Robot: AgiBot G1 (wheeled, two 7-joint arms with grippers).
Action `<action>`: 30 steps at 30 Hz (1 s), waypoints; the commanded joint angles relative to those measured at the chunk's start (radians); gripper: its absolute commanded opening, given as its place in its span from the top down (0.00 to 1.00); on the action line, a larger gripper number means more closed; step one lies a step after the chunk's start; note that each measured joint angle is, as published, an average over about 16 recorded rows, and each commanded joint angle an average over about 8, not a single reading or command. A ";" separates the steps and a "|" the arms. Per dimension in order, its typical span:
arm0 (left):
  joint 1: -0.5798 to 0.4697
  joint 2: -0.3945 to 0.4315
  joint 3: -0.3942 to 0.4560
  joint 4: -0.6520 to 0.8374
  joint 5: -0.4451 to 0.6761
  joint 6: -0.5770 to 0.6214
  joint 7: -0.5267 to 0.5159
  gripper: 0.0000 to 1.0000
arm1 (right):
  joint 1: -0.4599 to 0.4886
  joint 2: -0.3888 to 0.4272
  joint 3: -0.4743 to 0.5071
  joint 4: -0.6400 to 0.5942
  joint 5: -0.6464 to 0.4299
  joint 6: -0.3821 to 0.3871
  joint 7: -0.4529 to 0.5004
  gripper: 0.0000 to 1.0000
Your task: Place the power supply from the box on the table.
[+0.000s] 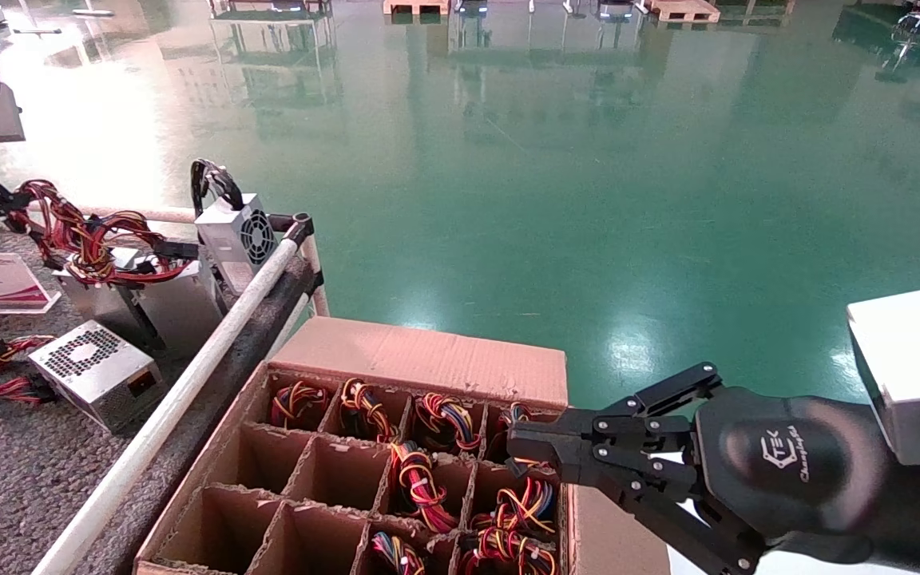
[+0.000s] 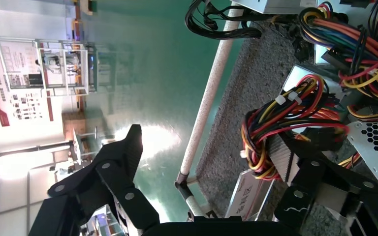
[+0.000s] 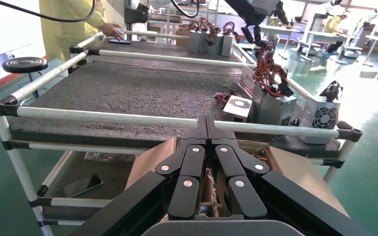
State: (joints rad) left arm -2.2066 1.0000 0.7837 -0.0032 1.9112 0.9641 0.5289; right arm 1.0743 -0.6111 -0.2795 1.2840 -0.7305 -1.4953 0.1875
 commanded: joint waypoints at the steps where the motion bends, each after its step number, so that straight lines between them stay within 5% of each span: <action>1: -0.006 0.004 0.005 0.003 0.005 0.004 -0.007 0.00 | 0.000 0.000 0.000 0.000 0.000 0.000 0.000 1.00; 30: -0.068 0.070 0.079 0.053 0.081 0.095 -0.191 0.00 | 0.000 0.000 0.000 0.000 0.000 0.000 0.000 1.00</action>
State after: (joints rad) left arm -2.2755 1.0702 0.8626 0.0491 1.9918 1.0596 0.3390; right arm 1.0743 -0.6111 -0.2795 1.2840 -0.7305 -1.4953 0.1875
